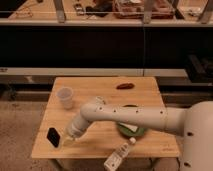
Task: Knock the eraser over
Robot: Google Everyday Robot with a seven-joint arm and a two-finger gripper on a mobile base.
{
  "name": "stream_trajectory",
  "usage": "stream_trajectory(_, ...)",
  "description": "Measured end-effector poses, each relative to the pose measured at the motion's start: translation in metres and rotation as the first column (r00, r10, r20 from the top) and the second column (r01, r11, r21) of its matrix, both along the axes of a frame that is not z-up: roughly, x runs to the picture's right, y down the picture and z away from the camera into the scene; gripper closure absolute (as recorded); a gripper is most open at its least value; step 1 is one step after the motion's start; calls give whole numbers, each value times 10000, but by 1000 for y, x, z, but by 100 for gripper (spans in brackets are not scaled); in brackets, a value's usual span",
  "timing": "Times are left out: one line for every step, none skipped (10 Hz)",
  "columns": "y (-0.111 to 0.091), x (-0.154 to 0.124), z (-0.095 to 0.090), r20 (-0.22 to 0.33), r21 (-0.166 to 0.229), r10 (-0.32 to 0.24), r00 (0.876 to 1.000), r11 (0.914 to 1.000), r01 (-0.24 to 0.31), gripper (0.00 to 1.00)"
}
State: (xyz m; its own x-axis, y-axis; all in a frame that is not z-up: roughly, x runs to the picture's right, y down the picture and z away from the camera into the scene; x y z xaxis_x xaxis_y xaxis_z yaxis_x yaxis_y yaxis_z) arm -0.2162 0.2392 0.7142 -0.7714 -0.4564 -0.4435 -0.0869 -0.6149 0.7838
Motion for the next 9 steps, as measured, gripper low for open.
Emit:
stream_trajectory(-1, -18, -3, 118, -522, 144, 9998, 9985, -138, 62)
stream_trajectory(0, -32, -9, 273, -865, 191, 9994, 9961, -167, 62)
stream_trajectory(3, -47, -15, 453, -1103, 136, 9989, 9939, -85, 62)
stream_trajectory(6, -63, -19, 611, -1238, 29, 9981, 9923, 46, 62)
stream_trajectory(6, -75, -18, 600, -1233, -54, 9982, 9923, 128, 61)
stream_trajectory(4, -80, -12, 412, -1182, -71, 9991, 9929, 119, 57)
stream_trajectory(2, -82, -9, 322, -1153, -66, 9995, 9933, 103, 55)
stream_trajectory(2, -81, -8, 297, -1150, -47, 9995, 9933, 81, 55)
stream_trajectory(1, -80, -8, 285, -1150, -35, 9996, 9933, 68, 55)
